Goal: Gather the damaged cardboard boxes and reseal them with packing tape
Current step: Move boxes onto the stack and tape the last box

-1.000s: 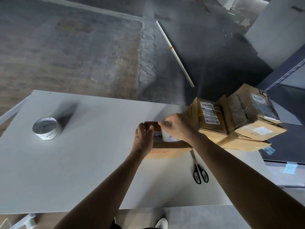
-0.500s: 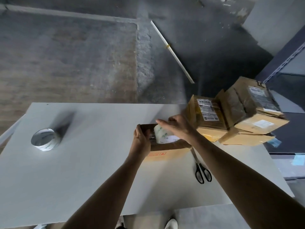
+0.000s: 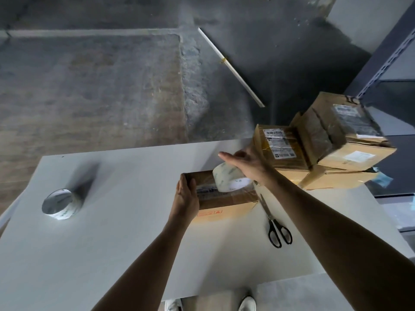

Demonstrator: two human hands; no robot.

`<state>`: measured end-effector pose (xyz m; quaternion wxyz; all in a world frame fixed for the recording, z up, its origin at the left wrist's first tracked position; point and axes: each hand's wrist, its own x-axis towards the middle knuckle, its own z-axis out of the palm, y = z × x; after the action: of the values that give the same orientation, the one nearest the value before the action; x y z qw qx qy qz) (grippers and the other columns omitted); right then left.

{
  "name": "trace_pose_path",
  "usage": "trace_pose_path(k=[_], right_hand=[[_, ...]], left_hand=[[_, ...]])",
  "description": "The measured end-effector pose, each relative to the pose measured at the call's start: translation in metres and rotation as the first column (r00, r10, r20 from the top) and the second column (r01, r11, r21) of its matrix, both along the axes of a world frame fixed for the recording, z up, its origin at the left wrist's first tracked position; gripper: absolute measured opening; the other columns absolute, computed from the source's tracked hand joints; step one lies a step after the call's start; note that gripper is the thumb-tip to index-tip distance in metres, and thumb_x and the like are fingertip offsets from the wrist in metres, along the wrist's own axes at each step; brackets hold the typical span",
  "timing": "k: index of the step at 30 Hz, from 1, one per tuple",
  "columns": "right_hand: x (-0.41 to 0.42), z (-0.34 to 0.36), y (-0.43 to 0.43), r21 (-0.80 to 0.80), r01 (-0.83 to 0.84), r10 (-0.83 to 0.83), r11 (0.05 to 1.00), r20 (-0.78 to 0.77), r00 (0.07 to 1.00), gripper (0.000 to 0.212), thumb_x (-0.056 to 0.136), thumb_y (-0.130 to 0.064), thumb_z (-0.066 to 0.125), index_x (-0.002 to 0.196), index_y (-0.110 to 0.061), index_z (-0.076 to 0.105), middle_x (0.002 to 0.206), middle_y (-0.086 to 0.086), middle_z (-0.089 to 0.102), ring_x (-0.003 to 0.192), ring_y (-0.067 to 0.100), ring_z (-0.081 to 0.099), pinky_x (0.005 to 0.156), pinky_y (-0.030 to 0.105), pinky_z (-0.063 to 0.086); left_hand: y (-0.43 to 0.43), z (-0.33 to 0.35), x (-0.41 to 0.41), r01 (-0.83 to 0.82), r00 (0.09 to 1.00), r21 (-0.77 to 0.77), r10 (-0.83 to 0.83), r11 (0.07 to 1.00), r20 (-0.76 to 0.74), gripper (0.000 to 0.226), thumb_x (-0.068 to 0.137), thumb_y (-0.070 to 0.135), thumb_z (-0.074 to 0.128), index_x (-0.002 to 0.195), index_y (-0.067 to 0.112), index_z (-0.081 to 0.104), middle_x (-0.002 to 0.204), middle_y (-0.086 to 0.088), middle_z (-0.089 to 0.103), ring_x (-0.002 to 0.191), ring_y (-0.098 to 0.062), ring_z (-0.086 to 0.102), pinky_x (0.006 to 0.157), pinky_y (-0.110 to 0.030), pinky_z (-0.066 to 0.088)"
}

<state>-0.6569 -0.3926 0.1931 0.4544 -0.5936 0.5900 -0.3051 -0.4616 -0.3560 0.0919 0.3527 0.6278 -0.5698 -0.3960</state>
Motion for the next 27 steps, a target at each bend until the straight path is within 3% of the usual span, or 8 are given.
trace_pose_path(k=[1,3,6,8,11,16,22,27], right_hand=[[-0.005,0.004,0.001,-0.031,-0.015,0.013,0.999,-0.054,0.998,0.042,0.092,-0.035,0.068,0.059,-0.018,0.048,0.042,-0.020,0.052,0.043,-0.003,0.055,0.054,0.013,0.044],[-0.017,0.008,0.003,-0.072,-0.062,0.052,0.995,-0.134,0.990,0.034,0.093,-0.030,0.069,0.065,-0.024,0.049,0.048,-0.022,0.056,0.049,-0.011,0.056,0.050,0.005,0.040],[-0.035,0.012,-0.001,-0.100,-0.065,0.040,0.993,-0.242,0.970,0.032,0.087,-0.043,0.072,0.069,-0.020,0.059,0.064,-0.012,0.062,0.057,-0.009,0.059,0.049,0.006,0.040],[-0.046,0.019,-0.003,-0.103,-0.057,0.024,0.993,-0.292,0.956,0.036,0.086,-0.045,0.073,0.066,-0.019,0.057,0.054,-0.015,0.058,0.052,-0.006,0.058,0.048,0.009,0.038],[-0.063,0.024,-0.003,-0.113,-0.104,0.048,0.988,-0.413,0.909,0.044,0.084,-0.048,0.073,0.060,-0.020,0.050,0.041,-0.021,0.050,0.041,-0.003,0.052,0.047,0.015,0.034],[-0.094,0.003,-0.004,-0.129,-0.178,0.088,0.975,-0.516,0.852,0.053,0.081,-0.048,0.075,0.051,-0.015,0.046,0.042,-0.005,0.037,0.037,0.007,0.035,0.049,0.028,0.034],[-0.097,-0.007,-0.003,-0.120,-0.176,0.085,0.977,-0.537,0.839,0.053,0.082,-0.046,0.074,0.052,-0.012,0.047,0.044,-0.002,0.038,0.040,0.009,0.037,0.051,0.028,0.034],[-0.101,-0.024,-0.002,-0.060,-0.159,0.106,0.985,-0.514,0.851,0.052,0.086,-0.045,0.072,0.052,-0.016,0.045,0.045,-0.004,0.040,0.038,0.005,0.037,0.050,0.021,0.034]], left_hand=[[0.001,0.001,-0.001,0.002,1.000,0.001,-0.002,1.000,0.000,0.015,0.108,0.027,0.030,0.113,0.019,0.041,0.107,-0.002,0.052,0.088,-0.011,0.053,0.061,-0.003,0.042],[0.001,0.001,0.000,0.008,1.000,0.009,-0.008,1.000,0.012,0.017,0.108,0.029,0.029,0.116,0.020,0.041,0.108,0.000,0.051,0.090,-0.010,0.053,0.061,-0.003,0.043],[0.001,0.001,0.000,0.007,0.999,0.028,-0.008,1.000,0.036,0.018,0.107,0.033,0.028,0.118,0.024,0.040,0.113,0.000,0.053,0.092,-0.012,0.053,0.066,-0.010,0.043],[0.000,0.000,-0.001,-0.008,0.999,0.026,0.007,1.000,0.049,0.018,0.107,0.033,0.028,0.117,0.023,0.040,0.113,-0.004,0.054,0.096,-0.019,0.054,0.075,-0.026,0.045],[0.002,0.001,-0.001,-0.014,0.997,0.028,0.012,1.000,0.076,0.027,0.107,0.034,0.028,0.122,0.017,0.043,0.113,-0.005,0.054,0.097,-0.023,0.054,0.078,-0.033,0.044],[0.004,0.004,-0.003,-0.014,0.995,0.030,0.011,0.999,0.103,0.029,0.107,0.034,0.028,0.123,0.015,0.044,0.112,-0.001,0.052,0.095,-0.019,0.052,0.078,-0.030,0.040],[0.004,0.005,-0.002,-0.019,0.994,0.029,0.016,0.999,0.111,0.015,0.107,0.032,0.028,0.109,0.022,0.040,0.105,-0.005,0.055,0.089,-0.023,0.054,0.071,-0.030,0.040],[0.007,0.007,-0.003,-0.008,0.991,0.028,0.005,1.000,0.133,0.016,0.107,0.032,0.027,0.108,0.022,0.039,0.103,-0.004,0.055,0.081,-0.018,0.053,0.057,-0.015,0.036]])
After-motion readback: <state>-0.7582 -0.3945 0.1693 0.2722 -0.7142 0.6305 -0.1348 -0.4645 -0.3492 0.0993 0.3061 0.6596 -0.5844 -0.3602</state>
